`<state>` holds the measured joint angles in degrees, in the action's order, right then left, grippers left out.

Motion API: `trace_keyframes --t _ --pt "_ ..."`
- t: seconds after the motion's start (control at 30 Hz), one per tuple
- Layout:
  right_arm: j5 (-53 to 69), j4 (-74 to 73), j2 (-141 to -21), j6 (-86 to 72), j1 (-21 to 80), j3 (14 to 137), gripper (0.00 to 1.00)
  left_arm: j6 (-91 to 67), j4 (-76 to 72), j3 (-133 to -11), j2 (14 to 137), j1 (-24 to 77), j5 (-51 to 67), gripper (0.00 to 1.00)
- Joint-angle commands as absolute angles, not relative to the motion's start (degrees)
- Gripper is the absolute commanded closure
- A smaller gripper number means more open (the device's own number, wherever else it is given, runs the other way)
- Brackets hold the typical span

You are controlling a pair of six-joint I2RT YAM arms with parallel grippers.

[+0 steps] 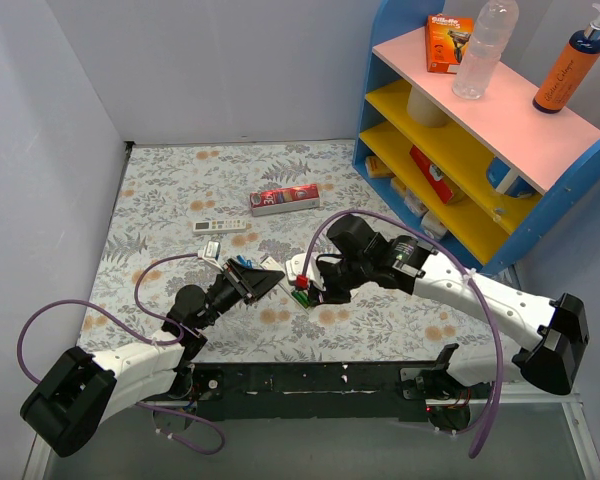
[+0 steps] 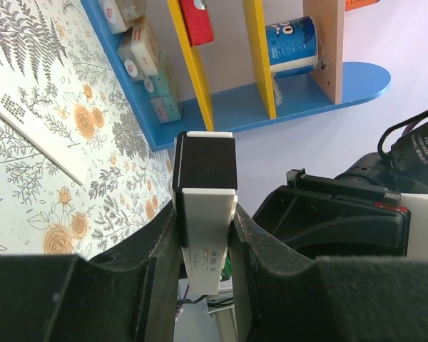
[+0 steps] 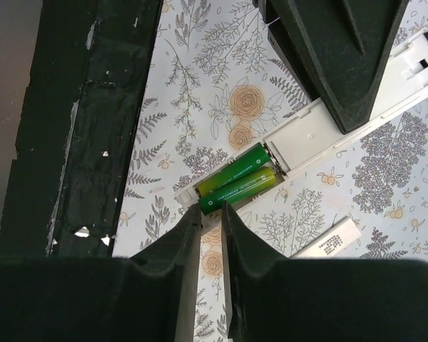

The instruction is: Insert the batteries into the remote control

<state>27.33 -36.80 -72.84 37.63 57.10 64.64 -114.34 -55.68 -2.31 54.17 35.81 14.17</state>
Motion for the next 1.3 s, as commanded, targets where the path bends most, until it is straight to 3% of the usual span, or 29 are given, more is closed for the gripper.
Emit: trace_keyframes --t 0.0,0.9,1.27 --pt "27.78 -34.11 -74.27 36.21 57.04 64.86 0.78 -120.50 -58.27 1.32 53.61 36.04 14.94 1.00" --pt "21.62 -31.90 -81.47 29.80 56.95 66.62 0.94 -121.64 -61.00 0.62 53.17 36.03 16.96 1.00" --pt "21.71 -33.40 -87.89 21.90 56.95 69.52 0.90 -118.40 -59.07 0.18 50.10 36.04 16.88 1.00"
